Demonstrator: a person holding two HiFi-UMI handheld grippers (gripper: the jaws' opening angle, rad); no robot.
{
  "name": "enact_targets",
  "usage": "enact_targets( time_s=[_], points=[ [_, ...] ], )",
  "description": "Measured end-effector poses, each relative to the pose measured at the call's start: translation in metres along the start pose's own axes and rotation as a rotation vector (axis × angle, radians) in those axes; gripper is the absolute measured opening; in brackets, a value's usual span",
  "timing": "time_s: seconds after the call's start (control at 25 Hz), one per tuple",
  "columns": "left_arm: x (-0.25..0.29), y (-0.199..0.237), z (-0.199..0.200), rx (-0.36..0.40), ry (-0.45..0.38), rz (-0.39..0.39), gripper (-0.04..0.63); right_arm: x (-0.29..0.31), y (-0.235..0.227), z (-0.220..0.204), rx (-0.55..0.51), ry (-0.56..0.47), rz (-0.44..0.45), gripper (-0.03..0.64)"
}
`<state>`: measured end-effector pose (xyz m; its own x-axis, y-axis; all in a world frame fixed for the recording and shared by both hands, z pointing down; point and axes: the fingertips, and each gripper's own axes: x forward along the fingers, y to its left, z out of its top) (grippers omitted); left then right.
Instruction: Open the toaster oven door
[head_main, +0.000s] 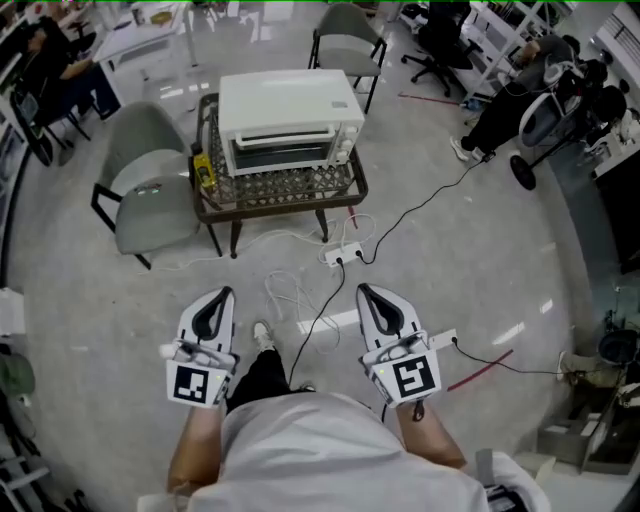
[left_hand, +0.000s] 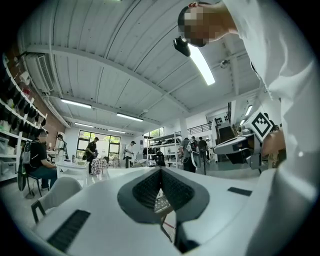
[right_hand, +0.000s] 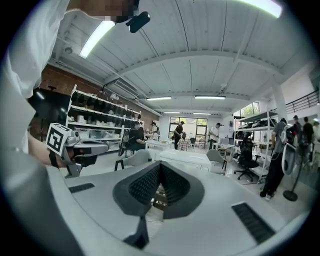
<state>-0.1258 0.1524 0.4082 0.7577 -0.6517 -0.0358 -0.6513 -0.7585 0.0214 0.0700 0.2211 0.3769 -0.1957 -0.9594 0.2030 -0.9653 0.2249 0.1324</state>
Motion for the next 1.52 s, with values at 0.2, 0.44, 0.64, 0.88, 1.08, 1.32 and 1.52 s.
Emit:
enact_targets(
  time_s=[0.2,0.44,0.64,0.88,1.08,1.32,1.52],
  points=[
    [0.069,0.070,0.011,-0.023,-0.044,-0.052,0.017,0.086,-0.023,0.047,-0.042,-0.026,-0.046,0.023],
    [0.113,0.113,0.013,-0.020,-0.061,-0.085,0.017,0.135,-0.031,0.061,-0.041,-0.029,-0.086,0.023],
    [0.136,0.115,0.013,-0.018,-0.051,-0.121,0.017,0.152,-0.044,0.057,-0.025,-0.029,-0.106,0.023],
    [0.158,0.108,0.022,0.001,-0.046,-0.105,0.017,0.174,-0.069,0.064,-0.061,-0.057,-0.076,0.023],
    [0.183,0.091,0.030,0.026,-0.047,-0.052,0.017,0.192,-0.095,0.063,-0.067,-0.073,0.021,0.021],
    [0.199,0.080,0.028,0.034,-0.028,0.012,0.017,0.210,-0.119,0.058,-0.097,-0.073,0.097,0.021],
    [0.204,0.078,0.024,0.032,-0.016,0.057,0.017,0.227,-0.131,0.044,-0.169,-0.020,0.154,0.023]
  ],
)
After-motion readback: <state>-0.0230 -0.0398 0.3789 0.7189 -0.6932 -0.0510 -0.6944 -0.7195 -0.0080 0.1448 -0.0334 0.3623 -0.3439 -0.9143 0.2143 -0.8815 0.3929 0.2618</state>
